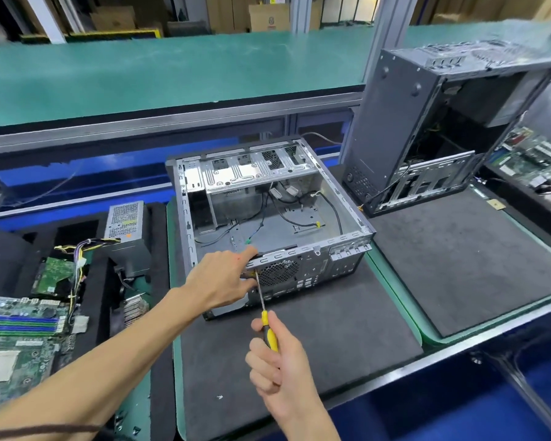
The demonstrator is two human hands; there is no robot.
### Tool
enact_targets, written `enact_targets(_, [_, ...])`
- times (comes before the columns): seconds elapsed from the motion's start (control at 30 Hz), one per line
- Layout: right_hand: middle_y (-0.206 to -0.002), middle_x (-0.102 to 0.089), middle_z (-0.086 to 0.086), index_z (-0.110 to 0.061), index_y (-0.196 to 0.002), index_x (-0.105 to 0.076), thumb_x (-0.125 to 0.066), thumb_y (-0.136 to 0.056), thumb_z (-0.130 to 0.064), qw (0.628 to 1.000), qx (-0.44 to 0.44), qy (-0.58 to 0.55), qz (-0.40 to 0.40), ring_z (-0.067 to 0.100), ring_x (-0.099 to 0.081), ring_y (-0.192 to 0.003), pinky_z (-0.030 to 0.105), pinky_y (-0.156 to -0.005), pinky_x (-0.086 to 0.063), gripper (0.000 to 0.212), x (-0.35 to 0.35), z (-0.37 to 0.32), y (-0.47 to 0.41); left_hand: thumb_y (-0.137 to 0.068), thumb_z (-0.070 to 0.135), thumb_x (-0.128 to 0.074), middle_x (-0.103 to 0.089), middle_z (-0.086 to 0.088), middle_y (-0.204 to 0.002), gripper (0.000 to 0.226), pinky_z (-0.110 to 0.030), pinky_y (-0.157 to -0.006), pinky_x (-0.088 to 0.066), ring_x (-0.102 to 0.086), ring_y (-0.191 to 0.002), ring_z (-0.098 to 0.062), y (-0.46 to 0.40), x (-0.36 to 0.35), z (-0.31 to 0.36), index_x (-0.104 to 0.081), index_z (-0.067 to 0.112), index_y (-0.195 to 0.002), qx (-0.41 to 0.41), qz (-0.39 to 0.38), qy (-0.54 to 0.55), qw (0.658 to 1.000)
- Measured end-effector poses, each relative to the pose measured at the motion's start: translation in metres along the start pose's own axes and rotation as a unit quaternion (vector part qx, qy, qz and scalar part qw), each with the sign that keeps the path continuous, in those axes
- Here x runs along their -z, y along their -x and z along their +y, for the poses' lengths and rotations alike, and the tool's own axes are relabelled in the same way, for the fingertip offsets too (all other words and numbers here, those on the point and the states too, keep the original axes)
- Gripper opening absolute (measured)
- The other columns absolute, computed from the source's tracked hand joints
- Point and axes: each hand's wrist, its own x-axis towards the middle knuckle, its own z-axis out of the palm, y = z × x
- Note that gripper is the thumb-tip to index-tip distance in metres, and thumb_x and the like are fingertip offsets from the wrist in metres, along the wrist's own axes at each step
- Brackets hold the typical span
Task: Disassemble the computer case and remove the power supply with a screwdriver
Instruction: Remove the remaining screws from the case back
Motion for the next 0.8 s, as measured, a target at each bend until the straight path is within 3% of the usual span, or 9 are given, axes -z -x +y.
enact_targets(0.2, [-0.046, -0.026, -0.005, -0.013, -0.084, -0.05, -0.041, -0.108, -0.039, 0.936, 0.135, 0.305, 0.116, 0.011, -0.019, -0.037, 0.019, -0.037, -0.015, 0.037, -0.008, 0.001, -0.002, -0.086, 0.04, -0.055, -0.075, 0.001, -0.091, 0.042, -0.037, -0.067, -0.048, -0.066, -0.083, -0.032, 0.001, 0.001, 0.002, -0.043, 0.03, -0.126, 0.002, 0.001, 0.001, 1.0])
enact_targets(0.3, [-0.057, -0.049, -0.008, -0.018, -0.078, -0.055, -0.041, -0.106, -0.04, 0.823, 0.229, 0.489, 0.178, 0.01, -0.043, -0.053, 0.027, -0.052, -0.032, 0.039, -0.008, 0.005, -0.004, -0.087, 0.04, -0.054, -0.075, 0.001, -0.09, 0.043, -0.036, -0.064, -0.045, -0.066, -0.08, -0.031, 0.001, 0.001, 0.002, -0.042, 0.032, -0.126, 0.002, 0.007, -0.008, 1.0])
enact_targets(0.37, [-0.068, -0.057, -0.005, -0.02, -0.079, -0.052, -0.037, -0.106, -0.042, 0.752, 0.278, 0.558, 0.214, 0.01, -0.048, -0.065, 0.032, -0.06, -0.032, 0.038, -0.009, 0.012, -0.005, -0.087, 0.039, -0.053, -0.075, 0.003, -0.093, 0.043, -0.037, -0.065, -0.048, -0.066, -0.081, -0.03, 0.001, 0.0, 0.003, -0.041, 0.031, -0.128, 0.004, 0.003, -0.01, 1.0])
enact_targets(0.47, [-0.069, -0.058, -0.002, -0.024, -0.084, -0.046, -0.032, -0.106, -0.046, 0.69, 0.299, 0.613, 0.241, 0.014, -0.05, -0.063, 0.033, -0.055, -0.032, 0.034, -0.009, 0.022, -0.009, -0.088, 0.038, -0.054, -0.076, 0.006, -0.095, 0.043, -0.035, -0.064, -0.047, -0.067, -0.08, -0.029, 0.001, 0.0, 0.003, -0.041, 0.03, -0.129, 0.004, 0.006, -0.011, 1.0])
enact_targets(0.53, [-0.067, -0.059, -0.002, -0.025, -0.087, -0.048, -0.034, -0.105, -0.046, 0.672, 0.32, 0.624, 0.239, 0.015, -0.051, -0.063, 0.037, -0.058, -0.035, 0.032, -0.005, 0.023, -0.011, -0.089, 0.039, -0.054, -0.076, 0.006, -0.094, 0.042, -0.035, -0.063, -0.046, -0.067, -0.079, -0.029, 0.001, 0.0, 0.003, -0.042, 0.028, -0.128, 0.001, 0.007, -0.011, 1.0])
enact_targets(0.6, [-0.063, -0.059, -0.004, -0.025, -0.086, -0.054, -0.039, -0.105, -0.046, 0.698, 0.325, 0.603, 0.21, 0.011, -0.051, -0.06, 0.035, -0.062, -0.039, 0.032, -0.001, 0.017, -0.01, -0.089, 0.04, -0.053, -0.075, 0.005, -0.095, 0.042, -0.036, -0.065, -0.05, -0.066, -0.08, -0.03, 0.001, -0.001, 0.002, -0.041, 0.027, -0.128, -0.001, -0.001, -0.016, 1.0])
enact_targets(0.63, [-0.059, -0.058, -0.006, -0.024, -0.086, -0.059, -0.042, -0.104, -0.045, 0.731, 0.311, 0.577, 0.191, 0.009, -0.05, -0.056, 0.031, -0.06, -0.041, 0.033, 0.001, 0.013, -0.009, -0.089, 0.041, -0.052, -0.075, 0.004, -0.095, 0.043, -0.037, -0.067, -0.051, -0.066, -0.081, -0.031, 0.0, -0.001, 0.001, -0.041, 0.027, -0.128, -0.003, -0.005, -0.02, 1.0])
enact_targets(0.73, [-0.049, -0.04, -0.006, -0.012, -0.089, -0.067, -0.04, -0.105, -0.042, 0.896, 0.16, 0.386, 0.146, 0.011, -0.032, -0.04, 0.025, -0.041, -0.026, 0.043, 0.005, -0.005, -0.008, -0.088, 0.042, -0.052, -0.075, 0.004, -0.097, 0.043, -0.039, -0.069, -0.053, -0.066, -0.083, -0.032, 0.0, -0.002, -0.001, -0.041, 0.027, -0.127, -0.001, -0.012, -0.014, 1.0])
enact_targets(0.8, [-0.053, -0.035, -0.002, -0.006, -0.087, -0.062, -0.035, -0.105, -0.038, 0.964, 0.054, 0.25, 0.074, 0.011, -0.025, -0.038, 0.02, -0.036, -0.017, 0.046, 0.009, -0.015, -0.003, -0.088, 0.041, -0.054, -0.075, 0.004, -0.098, 0.044, -0.037, -0.067, -0.051, -0.066, -0.084, -0.032, -0.001, -0.002, -0.001, -0.042, 0.027, -0.127, -0.002, -0.011, -0.009, 1.0])
